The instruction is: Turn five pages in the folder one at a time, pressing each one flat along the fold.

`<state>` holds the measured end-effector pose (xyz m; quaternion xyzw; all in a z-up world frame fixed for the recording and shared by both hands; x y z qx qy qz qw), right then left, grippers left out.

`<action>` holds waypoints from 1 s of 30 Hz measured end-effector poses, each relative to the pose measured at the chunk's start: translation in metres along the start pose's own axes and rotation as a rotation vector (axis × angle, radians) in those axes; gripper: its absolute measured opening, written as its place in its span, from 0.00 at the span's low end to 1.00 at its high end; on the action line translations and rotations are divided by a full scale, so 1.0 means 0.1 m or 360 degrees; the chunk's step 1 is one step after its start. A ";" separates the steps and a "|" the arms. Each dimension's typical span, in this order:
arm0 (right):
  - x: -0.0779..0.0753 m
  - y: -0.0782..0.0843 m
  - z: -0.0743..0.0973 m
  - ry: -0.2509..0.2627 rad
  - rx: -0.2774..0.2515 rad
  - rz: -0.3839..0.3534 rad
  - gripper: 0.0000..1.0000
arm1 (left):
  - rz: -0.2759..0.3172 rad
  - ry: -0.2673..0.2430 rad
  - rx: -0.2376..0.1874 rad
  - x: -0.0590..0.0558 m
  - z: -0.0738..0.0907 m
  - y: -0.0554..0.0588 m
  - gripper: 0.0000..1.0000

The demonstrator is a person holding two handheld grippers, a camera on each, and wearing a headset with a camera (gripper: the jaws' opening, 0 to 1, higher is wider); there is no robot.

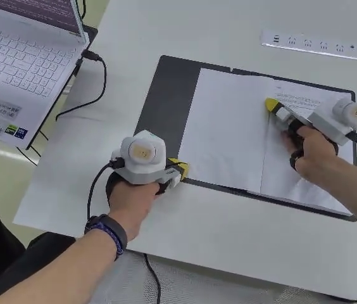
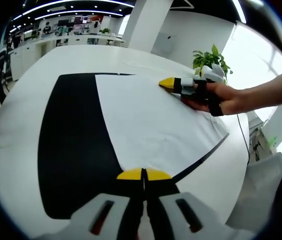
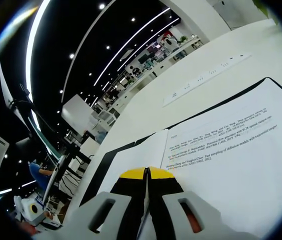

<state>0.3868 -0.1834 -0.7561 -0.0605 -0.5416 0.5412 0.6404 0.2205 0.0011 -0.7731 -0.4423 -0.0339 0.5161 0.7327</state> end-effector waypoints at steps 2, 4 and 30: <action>0.03 0.03 0.06 -0.0005 -0.0004 -0.0001 0.00 | 0.0002 -0.0001 -0.0002 0.00 0.00 0.00 0.00; 0.06 0.07 0.10 -0.0021 -0.0009 0.0007 0.00 | -0.0001 -0.0003 -0.0001 0.00 -0.01 0.00 0.00; 0.16 0.38 0.49 -0.0058 -0.0002 0.0080 0.00 | -0.0013 0.0011 0.0002 -0.01 -0.01 0.01 0.00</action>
Point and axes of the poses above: the centre of the closed fingertips' face, and the gripper's own axes: z roughly backward along the fingers, x roughly to its left, y roughly out of its underside, the point moved 3 cm from there along z, roughly backward along the fingers, and after that the axes turned 6 degrees about y, right-handed, at the moved point
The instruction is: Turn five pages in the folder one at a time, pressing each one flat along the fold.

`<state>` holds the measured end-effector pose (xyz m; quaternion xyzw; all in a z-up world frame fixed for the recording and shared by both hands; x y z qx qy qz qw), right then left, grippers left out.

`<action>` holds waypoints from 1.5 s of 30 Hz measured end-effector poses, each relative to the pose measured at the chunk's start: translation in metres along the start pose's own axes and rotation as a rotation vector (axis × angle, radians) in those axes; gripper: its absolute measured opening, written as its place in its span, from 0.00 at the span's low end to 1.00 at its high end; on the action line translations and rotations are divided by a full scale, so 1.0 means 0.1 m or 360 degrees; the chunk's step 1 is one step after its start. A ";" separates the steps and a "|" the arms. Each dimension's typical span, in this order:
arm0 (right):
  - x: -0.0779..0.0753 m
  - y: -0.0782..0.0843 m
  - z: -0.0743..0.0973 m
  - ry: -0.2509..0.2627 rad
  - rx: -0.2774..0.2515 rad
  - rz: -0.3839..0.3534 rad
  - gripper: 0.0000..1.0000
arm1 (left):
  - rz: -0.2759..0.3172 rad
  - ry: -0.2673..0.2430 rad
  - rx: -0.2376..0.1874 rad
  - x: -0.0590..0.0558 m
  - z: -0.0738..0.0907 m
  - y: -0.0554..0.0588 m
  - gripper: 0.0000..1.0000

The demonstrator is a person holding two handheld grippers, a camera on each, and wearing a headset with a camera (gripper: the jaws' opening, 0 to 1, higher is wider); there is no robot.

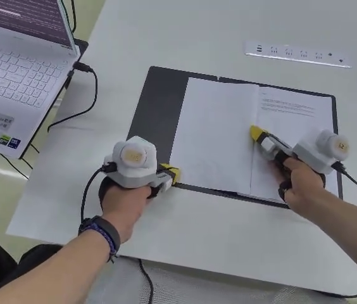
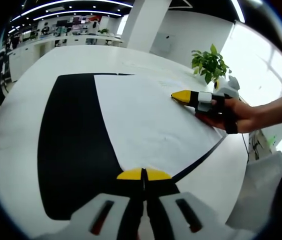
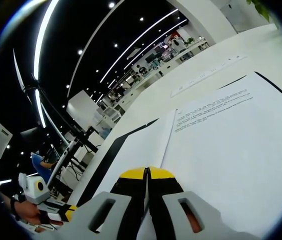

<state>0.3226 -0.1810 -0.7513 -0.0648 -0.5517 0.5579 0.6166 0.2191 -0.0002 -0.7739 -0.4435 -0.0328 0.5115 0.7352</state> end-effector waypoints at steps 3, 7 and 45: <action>0.02 0.04 0.04 -0.0004 0.0009 -0.0003 0.00 | 0.0006 -0.0007 -0.0004 0.00 0.01 0.00 0.00; 0.04 0.09 0.09 -0.0007 0.0021 0.0008 0.00 | 0.0005 -0.0005 -0.0003 0.00 0.01 0.00 0.00; 0.07 0.60 0.55 -0.0057 0.0144 0.0053 0.00 | -0.0045 -0.0001 0.0002 0.00 0.01 -0.01 0.00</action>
Point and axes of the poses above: the centre of the closed fingertips' face, and the gripper's own axes: z roughly backward along the fingers, x roughly to its left, y roughly out of its underside, the point moved 3 cm from there along z, roughly backward along the fingers, and after that the axes turned 6 degrees about y, right-handed, at the moved point
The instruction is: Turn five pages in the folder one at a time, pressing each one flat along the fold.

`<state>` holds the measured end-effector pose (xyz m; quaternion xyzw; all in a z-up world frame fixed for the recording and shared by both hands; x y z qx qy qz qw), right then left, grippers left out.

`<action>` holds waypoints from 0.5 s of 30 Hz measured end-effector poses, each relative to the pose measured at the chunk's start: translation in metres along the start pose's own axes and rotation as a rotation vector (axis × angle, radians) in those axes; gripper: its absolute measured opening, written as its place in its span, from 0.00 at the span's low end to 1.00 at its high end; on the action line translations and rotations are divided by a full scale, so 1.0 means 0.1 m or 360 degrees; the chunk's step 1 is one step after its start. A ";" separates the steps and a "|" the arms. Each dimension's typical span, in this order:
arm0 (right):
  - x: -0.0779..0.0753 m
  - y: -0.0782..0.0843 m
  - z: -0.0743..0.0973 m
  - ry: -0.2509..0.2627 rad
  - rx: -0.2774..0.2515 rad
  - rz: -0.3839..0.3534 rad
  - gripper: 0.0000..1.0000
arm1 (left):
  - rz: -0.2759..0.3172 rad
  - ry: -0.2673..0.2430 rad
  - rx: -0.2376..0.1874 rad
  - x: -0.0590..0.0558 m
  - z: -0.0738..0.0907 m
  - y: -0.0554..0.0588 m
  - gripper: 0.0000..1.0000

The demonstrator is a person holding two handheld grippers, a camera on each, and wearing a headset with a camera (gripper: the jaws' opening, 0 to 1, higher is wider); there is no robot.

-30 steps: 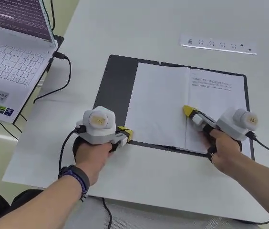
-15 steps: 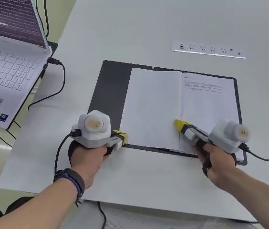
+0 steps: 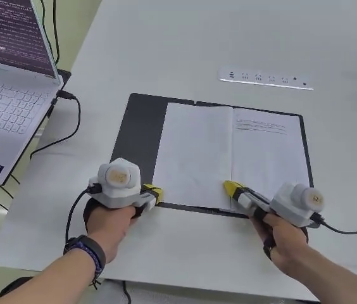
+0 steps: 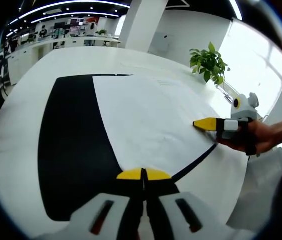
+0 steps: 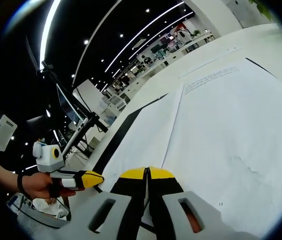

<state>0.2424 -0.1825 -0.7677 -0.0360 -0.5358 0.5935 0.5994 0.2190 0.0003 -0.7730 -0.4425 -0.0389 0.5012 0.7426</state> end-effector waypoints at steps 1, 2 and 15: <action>0.02 0.02 0.01 0.0000 0.0004 0.0006 0.00 | -0.0001 -0.0001 0.0000 0.00 0.00 0.00 0.00; 0.02 0.03 0.02 -0.0002 0.0008 0.0011 0.00 | -0.0001 -0.0001 -0.0001 0.00 0.00 0.00 0.00; 0.08 0.20 0.16 -0.0006 0.0008 0.0012 0.00 | -0.0013 0.0004 -0.0002 -0.01 0.01 0.02 0.00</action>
Point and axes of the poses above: the centre of the closed fingertips' face, and the gripper's own axes: z roughly backward along the fingers, x roughly to its left, y roughly out of its underside, the point moved 3 cm from there along z, roughly backward along the fingers, and after that the axes turned 6 degrees about y, right-handed, at the moved point
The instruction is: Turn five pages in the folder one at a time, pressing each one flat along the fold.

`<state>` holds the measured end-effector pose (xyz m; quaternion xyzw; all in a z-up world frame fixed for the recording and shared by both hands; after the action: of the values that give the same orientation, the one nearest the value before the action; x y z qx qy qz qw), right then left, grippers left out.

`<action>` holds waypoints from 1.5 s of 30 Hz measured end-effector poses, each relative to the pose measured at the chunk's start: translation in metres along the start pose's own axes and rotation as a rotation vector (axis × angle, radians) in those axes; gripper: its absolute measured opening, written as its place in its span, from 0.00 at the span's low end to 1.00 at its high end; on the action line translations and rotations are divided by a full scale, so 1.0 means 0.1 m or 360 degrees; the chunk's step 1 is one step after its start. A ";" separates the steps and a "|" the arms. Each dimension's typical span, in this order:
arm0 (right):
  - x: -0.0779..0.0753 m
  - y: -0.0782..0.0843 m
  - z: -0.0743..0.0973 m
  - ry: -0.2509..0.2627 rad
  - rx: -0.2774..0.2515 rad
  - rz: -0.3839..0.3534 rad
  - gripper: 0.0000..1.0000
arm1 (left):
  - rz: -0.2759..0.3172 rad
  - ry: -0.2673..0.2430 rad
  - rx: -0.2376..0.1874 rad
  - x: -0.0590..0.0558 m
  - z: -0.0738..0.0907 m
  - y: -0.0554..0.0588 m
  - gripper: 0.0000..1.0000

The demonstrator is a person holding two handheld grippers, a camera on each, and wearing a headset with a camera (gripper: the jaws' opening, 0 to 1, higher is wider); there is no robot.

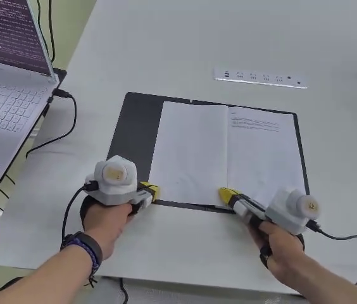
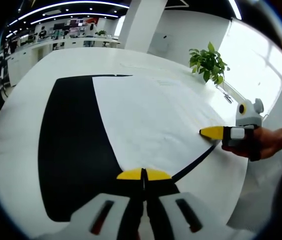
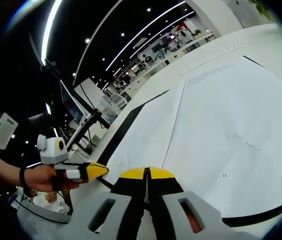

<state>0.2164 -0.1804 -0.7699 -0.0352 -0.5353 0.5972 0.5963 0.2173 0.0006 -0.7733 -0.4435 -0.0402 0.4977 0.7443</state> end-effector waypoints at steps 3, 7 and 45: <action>0.01 0.01 0.01 0.0005 -0.0007 -0.0007 0.00 | -0.0008 0.0000 0.0000 0.00 0.00 0.00 0.00; 0.01 0.03 0.03 0.0004 -0.0005 -0.0028 0.00 | -0.0015 -0.0007 -0.0001 0.00 0.00 0.00 0.00; 0.07 -0.14 0.34 -0.0041 0.0130 0.0074 0.21 | -0.0123 0.0000 -0.0079 -0.32 0.24 -0.27 0.20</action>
<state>0.2003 -0.2000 -0.7419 -0.0157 -0.5171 0.6327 0.5763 0.2085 -0.0124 -0.7281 -0.4599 -0.0694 0.4675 0.7518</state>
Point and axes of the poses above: the centre of the closed fingertips' face, and the gripper's own axes: z roughly backward along the fingers, x roughly to its left, y roughly out of its underside, the point moved 3 cm from there along z, roughly backward along the fingers, and after that the axes turned 6 degrees about y, right-handed, at the moved point
